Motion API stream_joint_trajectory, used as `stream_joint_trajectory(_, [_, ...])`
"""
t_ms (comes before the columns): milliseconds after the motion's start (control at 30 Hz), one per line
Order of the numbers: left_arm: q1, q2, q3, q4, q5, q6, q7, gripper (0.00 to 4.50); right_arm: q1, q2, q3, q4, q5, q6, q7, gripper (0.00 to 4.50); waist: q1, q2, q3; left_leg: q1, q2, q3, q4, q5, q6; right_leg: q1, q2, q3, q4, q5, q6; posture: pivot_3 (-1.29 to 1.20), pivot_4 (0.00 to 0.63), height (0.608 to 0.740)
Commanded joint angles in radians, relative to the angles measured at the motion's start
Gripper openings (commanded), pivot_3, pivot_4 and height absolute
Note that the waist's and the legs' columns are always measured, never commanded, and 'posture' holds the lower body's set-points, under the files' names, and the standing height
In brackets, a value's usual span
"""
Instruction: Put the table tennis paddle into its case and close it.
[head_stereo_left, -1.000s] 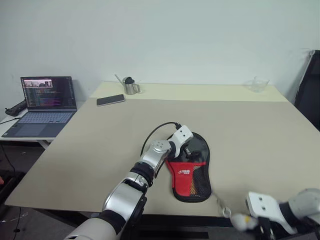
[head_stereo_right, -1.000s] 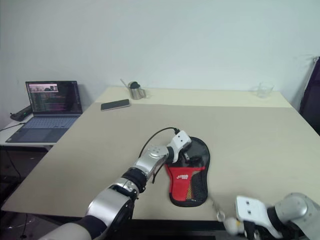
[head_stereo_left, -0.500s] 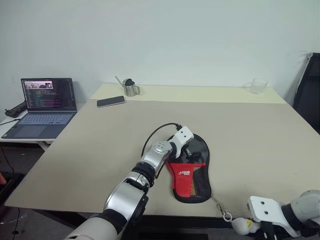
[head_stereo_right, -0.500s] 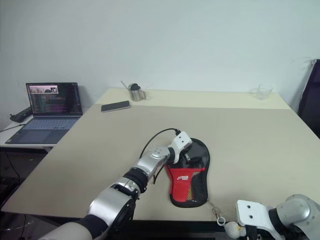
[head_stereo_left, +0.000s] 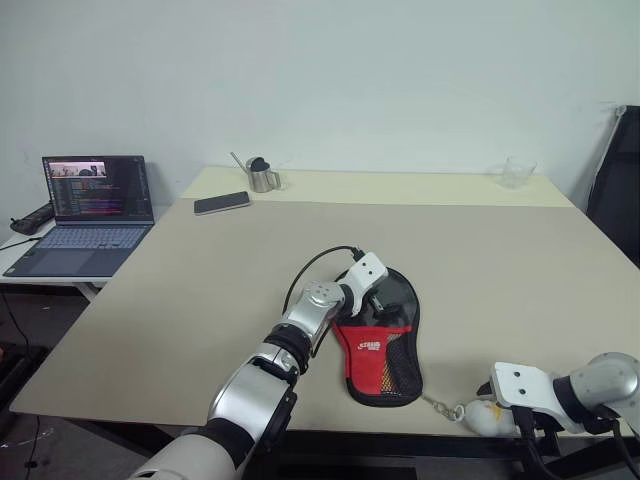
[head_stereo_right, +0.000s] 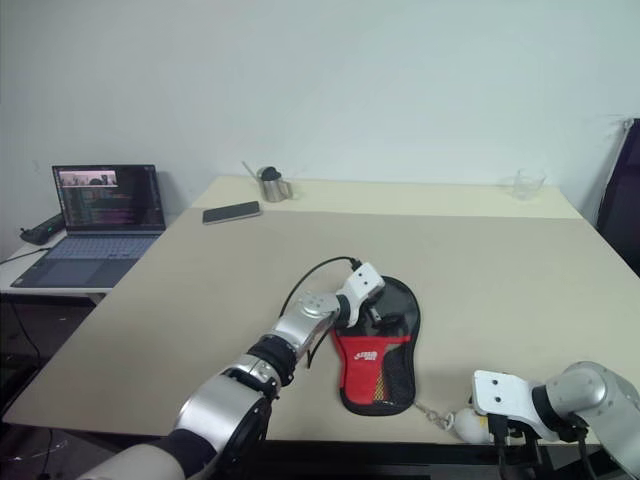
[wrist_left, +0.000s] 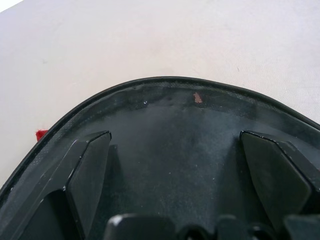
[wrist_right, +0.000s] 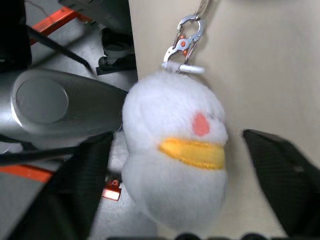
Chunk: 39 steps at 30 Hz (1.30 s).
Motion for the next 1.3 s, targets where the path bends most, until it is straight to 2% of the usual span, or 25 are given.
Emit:
stream_joint_trajectory(33, [0.037,0.048,0.021,-0.007,-0.008,0.023,-0.051,4.5,-0.079,-0.044,-0.042,0.078,-0.018,-0.047,0.044,4.47,-0.008,0.003,0.002,0.0,0.0,0.0,0.0,0.0,0.0,0.0,0.0,0.0,0.0,0.0,0.0,0.0,0.15,0.74])
stream_joint_trajectory(100, [0.057,0.072,0.041,-0.112,-0.056,0.024,-0.14,4.5,-0.129,-0.053,-0.074,0.108,0.017,-0.05,0.071,4.47,-0.016,0.006,0.005,0.0,0.001,0.001,-0.001,0.0,0.0,-0.001,0.001,0.0,0.0,0.0,0.0,0.0,0.15,0.74])
stream_joint_trajectory(200, [0.107,0.159,0.09,-0.417,-0.18,0.136,-0.311,4.5,-0.278,-0.063,-0.159,0.19,0.119,-0.039,0.15,4.47,-0.03,0.011,0.017,-0.003,0.002,0.002,-0.002,0.0,-0.001,-0.006,0.002,0.003,0.0,0.0,-0.001,0.0,0.15,0.74])
stream_joint_trajectory(267, [0.137,0.256,0.135,-0.622,-0.264,0.261,-0.381,4.5,-0.428,-0.033,-0.172,0.267,0.176,-0.01,0.184,4.47,-0.034,0.01,0.019,-0.014,0.001,0.005,0.0,0.003,-0.005,-0.02,0.002,0.006,0.004,0.007,-0.011,0.0,0.15,0.74])
stream_joint_trajectory(367, [0.186,0.408,0.203,-0.868,-0.379,0.429,-0.455,4.5,-0.635,0.033,-0.154,0.407,0.223,0.028,0.223,4.47,-0.039,0.005,0.026,-0.024,0.002,0.007,0.001,0.004,-0.007,-0.035,0.002,0.008,0.012,0.006,-0.013,0.0,0.15,0.74])
stream_joint_trajectory(533, [0.332,0.701,0.337,-1.117,-0.503,0.571,-0.567,4.5,-0.834,0.095,-0.093,0.703,0.166,-0.019,0.301,4.47,-0.029,0.007,0.029,-0.024,0.002,0.006,-0.002,0.004,-0.008,-0.034,0.001,0.007,0.009,0.004,-0.016,0.0,0.15,0.74])
stream_joint_trajectory(667, [0.444,0.867,0.454,-1.152,-0.582,0.627,-0.611,4.5,-0.924,0.101,-0.061,0.934,0.103,-0.107,0.363,4.47,-0.02,0.01,0.037,-0.025,0.001,0.006,-0.001,0.003,-0.008,-0.035,0.001,0.007,0.01,0.004,-0.016,0.0,0.15,0.74])
stream_joint_trajectory(800, [0.564,0.981,0.54,-1.14,-0.578,0.599,-0.631,4.5,-0.943,0.075,-0.079,1.055,0.084,-0.164,0.396,4.47,-0.018,0.013,0.039,-0.028,0.001,0.005,-0.001,0.003,-0.008,-0.037,0.0,0.005,0.01,0.004,-0.017,0.0,0.15,0.74])
stream_joint_trajectory(967, [0.628,1.028,0.645,-1.099,-0.595,0.595,-0.596,4.5,-0.877,0.011,-0.17,1.017,0.145,-0.168,0.404,4.47,-0.023,0.015,0.04,-0.031,0.001,0.006,-0.001,0.003,-0.008,-0.041,0.0,0.006,0.012,0.004,-0.017,0.0,0.15,0.74])
stream_joint_trajectory(1100, [0.634,1.036,0.684,-1.032,-0.59,0.564,-0.569,4.5,-0.74,-0.013,-0.262,0.819,0.228,-0.077,0.367,4.47,-0.024,0.015,0.04,-0.032,0.001,0.007,-0.001,0.003,-0.008,-0.043,0.0,0.006,0.014,0.003,-0.018,0.0,0.15,0.74])
stream_joint_trajectory(1200, [0.671,1.011,0.699,-1.077,-0.614,0.58,-0.535,4.5,-0.625,-0.004,-0.326,0.652,0.287,0.003,0.317,4.47,-0.029,0.016,0.04,-0.032,0.002,0.007,0.0,0.003,-0.008,-0.043,0.0,0.006,0.015,0.003,-0.018,0.0,0.15,0.74])
stream_joint_trajectory(1300, [0.679,1.018,0.702,-1.072,-0.622,0.582,-0.525,4.5,-0.584,0.009,-0.363,0.537,0.329,0.086,0.252,4.47,-0.03,0.016,0.04,-0.031,0.002,0.008,0.0,0.003,-0.008,-0.043,0.0,0.008,0.016,0.003,-0.018,0.0,0.15,0.74])
